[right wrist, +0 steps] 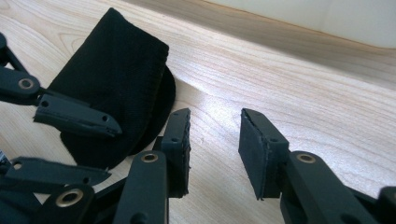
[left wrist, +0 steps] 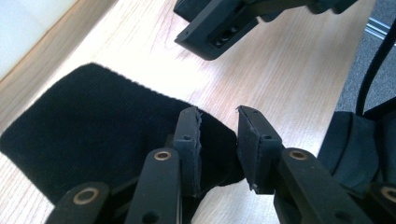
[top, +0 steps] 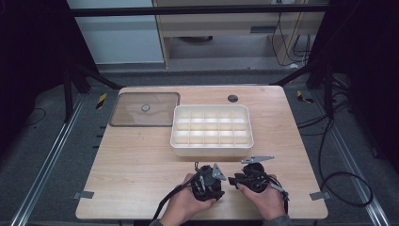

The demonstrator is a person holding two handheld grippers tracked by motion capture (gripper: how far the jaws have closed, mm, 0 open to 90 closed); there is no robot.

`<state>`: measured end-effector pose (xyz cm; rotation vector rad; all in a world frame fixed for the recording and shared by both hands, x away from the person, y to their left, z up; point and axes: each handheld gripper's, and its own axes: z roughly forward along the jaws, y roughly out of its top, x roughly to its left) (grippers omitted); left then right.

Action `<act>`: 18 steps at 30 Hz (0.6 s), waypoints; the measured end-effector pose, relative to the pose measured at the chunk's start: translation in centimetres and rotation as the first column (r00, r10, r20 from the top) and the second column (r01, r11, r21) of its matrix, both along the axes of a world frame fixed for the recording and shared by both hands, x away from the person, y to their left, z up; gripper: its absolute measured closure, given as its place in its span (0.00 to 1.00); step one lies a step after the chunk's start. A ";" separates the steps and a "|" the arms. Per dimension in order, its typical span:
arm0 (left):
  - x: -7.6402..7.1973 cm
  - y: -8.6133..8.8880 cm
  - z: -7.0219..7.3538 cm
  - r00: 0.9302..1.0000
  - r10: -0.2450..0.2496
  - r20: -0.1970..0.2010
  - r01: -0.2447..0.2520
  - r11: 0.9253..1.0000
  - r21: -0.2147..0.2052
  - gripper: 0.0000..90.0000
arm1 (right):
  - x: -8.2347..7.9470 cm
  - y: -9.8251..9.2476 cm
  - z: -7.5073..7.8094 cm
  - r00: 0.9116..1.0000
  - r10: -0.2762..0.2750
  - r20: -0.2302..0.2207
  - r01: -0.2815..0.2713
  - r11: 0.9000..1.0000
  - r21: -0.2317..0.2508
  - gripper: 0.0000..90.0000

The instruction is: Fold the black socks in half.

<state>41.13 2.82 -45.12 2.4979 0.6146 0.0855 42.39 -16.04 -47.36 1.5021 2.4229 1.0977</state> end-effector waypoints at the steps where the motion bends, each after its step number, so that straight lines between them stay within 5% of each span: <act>1: 0.0 -0.1 0.0 1.000 -0.003 0.000 0.003 1.000 -0.001 0.77 | 0.0 -0.1 0.0 1.000 -0.003 0.001 0.003 1.000 -0.002 0.70; 18: -0.5 -0.5 0.6 1.000 -0.015 0.011 0.015 1.000 -0.012 0.78 | 0.1 -0.4 0.1 1.000 -0.018 0.000 0.018 1.000 0.002 0.68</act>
